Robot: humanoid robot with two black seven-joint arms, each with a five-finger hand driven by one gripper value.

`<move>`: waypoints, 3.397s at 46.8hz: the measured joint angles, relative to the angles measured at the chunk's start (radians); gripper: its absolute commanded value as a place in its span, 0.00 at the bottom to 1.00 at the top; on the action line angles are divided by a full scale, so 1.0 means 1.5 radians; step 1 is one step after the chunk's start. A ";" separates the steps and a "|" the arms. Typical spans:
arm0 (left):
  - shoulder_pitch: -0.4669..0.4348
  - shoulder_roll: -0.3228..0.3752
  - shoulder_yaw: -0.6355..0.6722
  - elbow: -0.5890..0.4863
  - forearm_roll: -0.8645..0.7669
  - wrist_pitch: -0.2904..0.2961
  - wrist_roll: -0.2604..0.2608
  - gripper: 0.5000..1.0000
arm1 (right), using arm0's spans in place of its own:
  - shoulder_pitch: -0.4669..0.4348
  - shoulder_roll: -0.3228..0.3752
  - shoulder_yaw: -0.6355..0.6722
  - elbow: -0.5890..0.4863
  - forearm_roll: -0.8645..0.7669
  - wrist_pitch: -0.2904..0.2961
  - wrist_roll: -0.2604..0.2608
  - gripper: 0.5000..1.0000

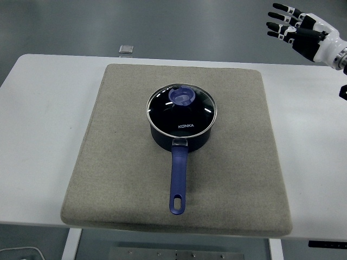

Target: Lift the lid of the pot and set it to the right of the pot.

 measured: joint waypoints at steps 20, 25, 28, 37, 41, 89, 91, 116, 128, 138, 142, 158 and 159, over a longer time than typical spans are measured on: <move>0.000 0.000 0.000 0.000 0.000 -0.001 0.000 1.00 | 0.020 -0.025 -0.005 0.108 -0.212 -0.003 0.000 0.81; 0.000 0.000 0.000 0.000 0.000 -0.001 0.000 1.00 | 0.029 -0.031 -0.006 0.145 -0.281 -0.004 0.000 0.81; 0.000 0.000 0.000 0.000 0.000 -0.001 0.000 1.00 | 0.033 -0.033 -0.007 0.164 -0.321 -0.002 0.000 0.81; 0.000 0.000 0.000 0.000 0.000 0.000 0.000 1.00 | 0.067 -0.037 -0.033 0.200 -0.414 0.002 0.000 0.81; 0.000 0.000 0.000 0.000 0.000 0.000 0.000 1.00 | 0.097 -0.036 -0.065 0.219 -0.436 0.003 0.001 0.81; 0.000 0.000 0.000 0.000 0.000 -0.001 0.000 1.00 | 0.312 0.117 -0.315 0.245 -0.629 0.002 0.006 0.81; 0.000 0.000 0.000 0.000 0.000 -0.001 0.000 1.00 | 0.314 0.121 -0.320 0.245 -0.635 0.000 0.006 0.81; 0.000 0.000 0.000 0.000 0.000 0.000 0.000 1.00 | 0.315 0.150 -0.345 0.236 -0.673 -0.018 0.004 0.79; 0.000 0.000 0.000 0.000 0.000 0.000 0.000 1.00 | 0.314 0.160 -0.346 0.225 -0.674 -0.018 0.004 0.78; 0.000 0.000 0.000 0.000 0.000 0.000 0.000 1.00 | 0.314 0.164 -0.347 0.224 -0.674 -0.018 0.004 0.71; 0.000 0.000 0.000 0.000 0.000 0.000 0.000 1.00 | 0.314 0.164 -0.348 0.224 -0.674 -0.018 0.004 0.65; 0.000 0.000 0.000 0.000 0.000 0.000 0.000 1.00 | 0.313 0.164 -0.351 0.224 -0.674 -0.018 0.004 0.59; 0.000 0.000 0.000 0.000 0.000 0.000 0.000 1.00 | 0.313 0.164 -0.351 0.224 -0.674 -0.018 0.004 0.59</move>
